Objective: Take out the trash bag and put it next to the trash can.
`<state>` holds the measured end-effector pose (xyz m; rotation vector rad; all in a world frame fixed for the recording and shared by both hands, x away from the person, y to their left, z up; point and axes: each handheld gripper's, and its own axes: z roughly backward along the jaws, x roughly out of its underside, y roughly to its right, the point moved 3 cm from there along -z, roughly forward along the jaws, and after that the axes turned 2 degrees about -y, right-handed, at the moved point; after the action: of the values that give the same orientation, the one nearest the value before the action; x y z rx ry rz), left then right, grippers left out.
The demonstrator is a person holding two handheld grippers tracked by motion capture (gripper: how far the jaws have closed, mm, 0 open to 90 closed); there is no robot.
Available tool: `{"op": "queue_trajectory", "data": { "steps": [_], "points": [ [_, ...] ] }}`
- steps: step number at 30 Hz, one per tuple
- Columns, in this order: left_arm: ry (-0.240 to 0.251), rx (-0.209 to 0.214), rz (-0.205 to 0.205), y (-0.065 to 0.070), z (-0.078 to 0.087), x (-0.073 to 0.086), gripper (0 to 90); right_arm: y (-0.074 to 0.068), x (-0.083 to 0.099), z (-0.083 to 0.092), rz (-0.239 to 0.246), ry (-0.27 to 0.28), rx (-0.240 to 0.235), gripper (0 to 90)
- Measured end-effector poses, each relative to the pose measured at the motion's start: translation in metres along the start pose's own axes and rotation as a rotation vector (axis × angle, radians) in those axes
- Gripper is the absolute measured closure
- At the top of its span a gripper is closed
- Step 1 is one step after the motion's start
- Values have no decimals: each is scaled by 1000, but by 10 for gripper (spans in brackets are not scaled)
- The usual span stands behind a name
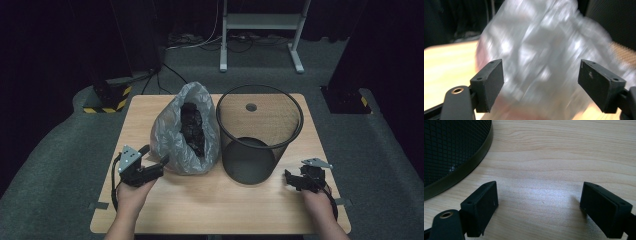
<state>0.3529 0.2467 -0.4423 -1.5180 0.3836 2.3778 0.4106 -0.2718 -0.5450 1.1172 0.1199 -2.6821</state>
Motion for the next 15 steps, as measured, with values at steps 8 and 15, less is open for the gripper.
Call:
{"op": "queue_trajectory", "data": {
  "steps": [8,15],
  "points": [
    [-293,-56,32,-31,-20,65,185,0,0,0,7,3,1,145],
    [-386,-62,27,-30,-31,82,184,-2,0,0,1,0,0,144]
  ]
}}
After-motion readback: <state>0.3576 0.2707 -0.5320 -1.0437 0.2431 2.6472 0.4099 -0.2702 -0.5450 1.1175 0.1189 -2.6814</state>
